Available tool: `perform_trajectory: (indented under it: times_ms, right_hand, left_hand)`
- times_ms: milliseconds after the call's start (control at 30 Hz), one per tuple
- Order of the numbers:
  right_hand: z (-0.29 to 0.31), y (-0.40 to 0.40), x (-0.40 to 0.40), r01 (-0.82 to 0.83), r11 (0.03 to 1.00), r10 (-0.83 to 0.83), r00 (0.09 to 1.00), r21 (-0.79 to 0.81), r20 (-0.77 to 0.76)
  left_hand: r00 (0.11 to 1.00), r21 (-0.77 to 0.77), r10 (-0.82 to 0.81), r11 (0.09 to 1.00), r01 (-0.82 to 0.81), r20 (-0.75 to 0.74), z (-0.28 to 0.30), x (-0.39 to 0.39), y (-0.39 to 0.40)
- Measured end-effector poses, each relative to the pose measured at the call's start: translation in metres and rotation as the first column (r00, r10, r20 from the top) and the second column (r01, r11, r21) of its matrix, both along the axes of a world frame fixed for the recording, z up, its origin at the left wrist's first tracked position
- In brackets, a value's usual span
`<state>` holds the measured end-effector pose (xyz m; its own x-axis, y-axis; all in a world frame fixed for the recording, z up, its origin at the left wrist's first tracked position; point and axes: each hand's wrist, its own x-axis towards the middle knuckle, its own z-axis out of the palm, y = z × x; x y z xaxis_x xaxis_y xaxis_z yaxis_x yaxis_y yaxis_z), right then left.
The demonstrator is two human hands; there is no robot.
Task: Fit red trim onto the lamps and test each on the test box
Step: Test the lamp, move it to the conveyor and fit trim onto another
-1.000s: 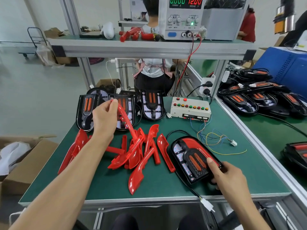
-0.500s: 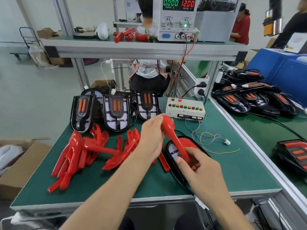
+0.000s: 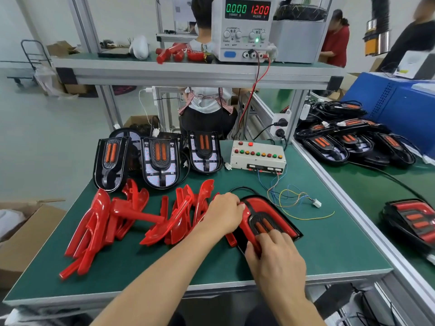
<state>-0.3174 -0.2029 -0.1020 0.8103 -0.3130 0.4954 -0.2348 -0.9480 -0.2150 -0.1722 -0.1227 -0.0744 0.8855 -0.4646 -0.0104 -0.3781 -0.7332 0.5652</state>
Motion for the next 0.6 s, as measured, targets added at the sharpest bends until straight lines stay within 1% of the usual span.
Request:
perform_trajectory:
  times_ms: [133, 300, 433, 600]
  right_hand:
    - [-0.008, 0.003, 0.003, 0.002, 1.000, -0.002, 1.000, -0.024, 0.004]
    - [-0.017, -0.001, 0.003, 0.037, 0.999, -0.038, 0.997, 0.018, 0.062]
    - [-0.022, -0.004, 0.003, 0.036, 0.996, -0.045, 0.991, 0.076, 0.126]
    - [-0.025, -0.006, 0.001, 0.018, 0.994, -0.035, 0.988, 0.109, 0.151]
  left_hand:
    - [1.000, -0.022, -0.006, 1.000, 0.006, -0.007, 0.000, 0.002, 0.000]
    - [0.998, -0.093, -0.042, 0.995, 0.037, -0.047, -0.003, 0.001, 0.003]
    - [0.999, -0.133, -0.012, 0.991, 0.005, -0.049, -0.006, 0.001, 0.003]
    - [0.999, -0.164, -0.012, 0.986, 0.004, -0.049, -0.007, 0.004, 0.003]
